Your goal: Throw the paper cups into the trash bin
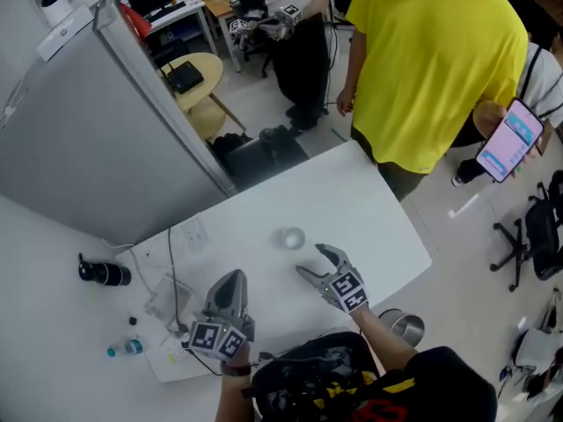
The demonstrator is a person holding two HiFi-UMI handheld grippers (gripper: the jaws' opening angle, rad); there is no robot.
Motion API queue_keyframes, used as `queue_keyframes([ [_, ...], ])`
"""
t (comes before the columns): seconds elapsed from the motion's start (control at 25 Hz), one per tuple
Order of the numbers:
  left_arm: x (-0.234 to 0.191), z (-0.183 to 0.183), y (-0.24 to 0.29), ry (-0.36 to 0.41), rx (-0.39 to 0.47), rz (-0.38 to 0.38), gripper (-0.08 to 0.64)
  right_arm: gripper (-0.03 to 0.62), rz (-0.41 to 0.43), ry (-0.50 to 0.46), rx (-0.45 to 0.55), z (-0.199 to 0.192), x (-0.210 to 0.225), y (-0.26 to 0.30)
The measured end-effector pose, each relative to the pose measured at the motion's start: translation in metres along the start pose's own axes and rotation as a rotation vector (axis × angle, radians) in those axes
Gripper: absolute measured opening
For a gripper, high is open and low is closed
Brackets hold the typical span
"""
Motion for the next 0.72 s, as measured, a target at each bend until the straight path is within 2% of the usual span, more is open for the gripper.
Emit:
queue_keyframes([
  [0.2,-0.020,0.002,-0.028,0.015,0.020,0.076,0.002,0.333,0.010,-0.014,-0.104,-0.029,-0.002,0.050],
  [0.24,-0.022,0.002,-0.033,0.013,0.020,0.089,0.002,0.370,0.002,-0.012,-0.132,-0.036,0.001,0.060],
  [0.28,-0.025,0.002,-0.038,0.009,0.014,0.101,0.002,0.387,-0.013,-0.010,-0.158,-0.042,0.004,0.068],
  [0.44,-0.035,-0.001,-0.053,-0.001,0.006,0.139,0.002,0.387,-0.095,0.002,-0.229,-0.061,0.020,0.097],
  [0.48,-0.035,0.000,-0.056,-0.003,0.010,0.150,0.002,0.387,-0.100,0.008,-0.247,-0.063,0.023,0.105],
  [0.52,-0.035,0.001,-0.059,-0.003,0.013,0.159,0.002,0.428,-0.100,0.012,-0.266,-0.065,0.025,0.112],
  [0.72,-0.034,0.005,-0.068,0.005,0.023,0.193,0.002,0.434,-0.107,-0.008,-0.301,-0.062,0.030,0.137],
])
Point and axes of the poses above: the fingertips, and each gripper's own axes: y forward along the fingers, x to its right, z out of its top, the point moved 10 cm from there along -y, backward along the fingers, and after that the axes turned 2 degrees about -x, right-handed, at the moved point
